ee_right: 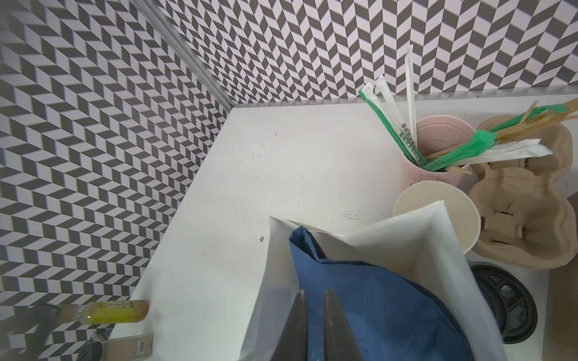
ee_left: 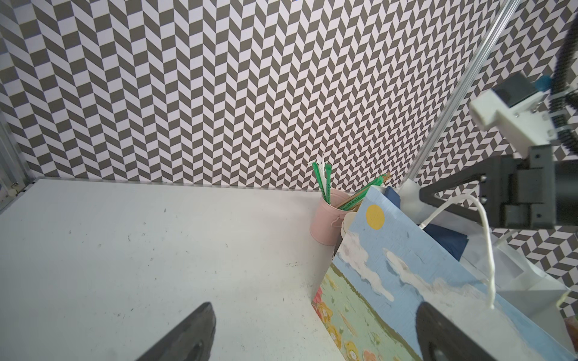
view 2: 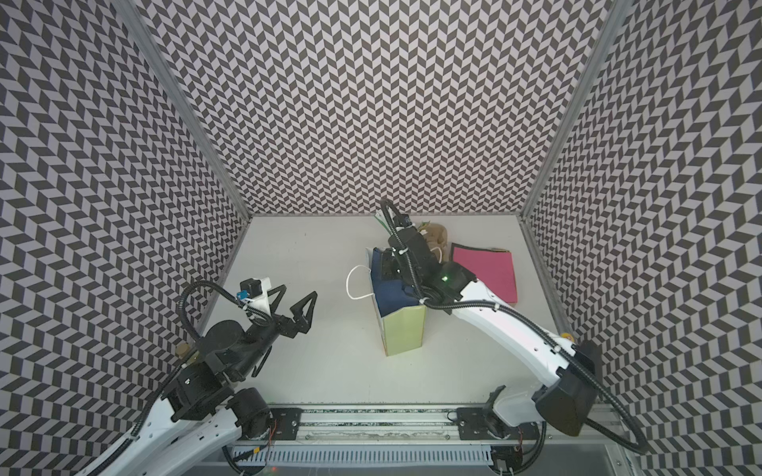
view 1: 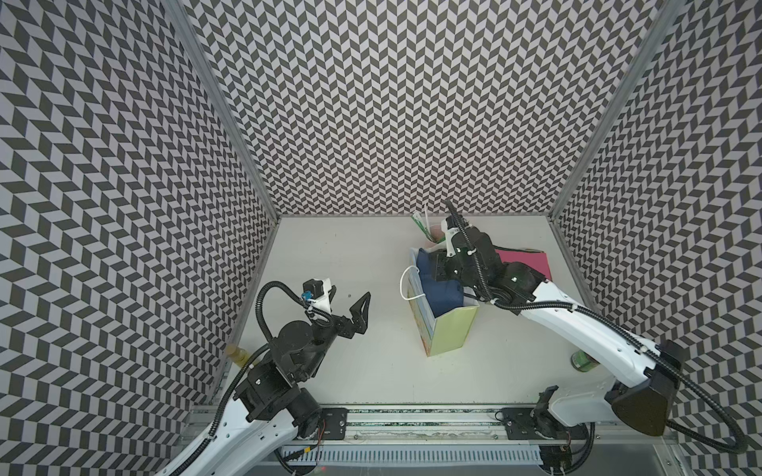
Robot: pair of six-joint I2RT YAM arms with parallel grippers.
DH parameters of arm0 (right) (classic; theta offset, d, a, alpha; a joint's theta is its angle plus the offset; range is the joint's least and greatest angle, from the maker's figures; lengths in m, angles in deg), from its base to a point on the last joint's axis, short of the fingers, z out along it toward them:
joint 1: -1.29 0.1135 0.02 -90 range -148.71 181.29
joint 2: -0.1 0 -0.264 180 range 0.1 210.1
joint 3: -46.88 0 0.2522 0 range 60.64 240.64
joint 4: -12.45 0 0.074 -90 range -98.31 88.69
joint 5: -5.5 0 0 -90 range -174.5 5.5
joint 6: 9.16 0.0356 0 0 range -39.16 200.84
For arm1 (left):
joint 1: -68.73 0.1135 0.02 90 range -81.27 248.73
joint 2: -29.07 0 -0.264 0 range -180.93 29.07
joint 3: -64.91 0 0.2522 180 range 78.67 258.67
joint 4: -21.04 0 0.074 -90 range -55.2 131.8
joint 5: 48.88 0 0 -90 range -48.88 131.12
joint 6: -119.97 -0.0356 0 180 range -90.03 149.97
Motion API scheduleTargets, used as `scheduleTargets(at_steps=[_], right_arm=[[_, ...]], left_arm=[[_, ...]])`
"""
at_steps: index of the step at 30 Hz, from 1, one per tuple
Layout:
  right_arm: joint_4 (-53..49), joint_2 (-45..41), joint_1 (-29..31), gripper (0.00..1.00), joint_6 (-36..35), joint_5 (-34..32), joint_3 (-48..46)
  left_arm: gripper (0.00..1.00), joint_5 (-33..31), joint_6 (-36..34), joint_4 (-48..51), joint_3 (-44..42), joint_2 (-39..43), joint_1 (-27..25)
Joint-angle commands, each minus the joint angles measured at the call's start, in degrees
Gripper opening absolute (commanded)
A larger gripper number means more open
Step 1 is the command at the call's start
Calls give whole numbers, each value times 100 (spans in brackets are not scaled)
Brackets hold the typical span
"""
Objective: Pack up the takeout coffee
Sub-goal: 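Open the right gripper and lift it out of the bag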
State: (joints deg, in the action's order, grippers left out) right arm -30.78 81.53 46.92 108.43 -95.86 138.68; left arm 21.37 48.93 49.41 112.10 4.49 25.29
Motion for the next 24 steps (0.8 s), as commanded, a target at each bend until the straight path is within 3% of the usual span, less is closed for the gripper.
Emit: scheduleTargets(at_steps=[1, 12, 18, 24], right_arm=[[430, 205, 16, 11, -85, -59, -100], [430, 646, -31, 8, 14, -581, -331], [-191, 493, -71, 8, -84, -140, 310], [-216, -340, -65, 14, -316, 115, 648]], left_arm=[[100, 24, -41, -108, -90, 73, 31], [100, 37, -42, -125, -104, 128, 29], [100, 50, -37, -142, -115, 125, 29], [100, 85, -39, -120, -108, 95, 31]])
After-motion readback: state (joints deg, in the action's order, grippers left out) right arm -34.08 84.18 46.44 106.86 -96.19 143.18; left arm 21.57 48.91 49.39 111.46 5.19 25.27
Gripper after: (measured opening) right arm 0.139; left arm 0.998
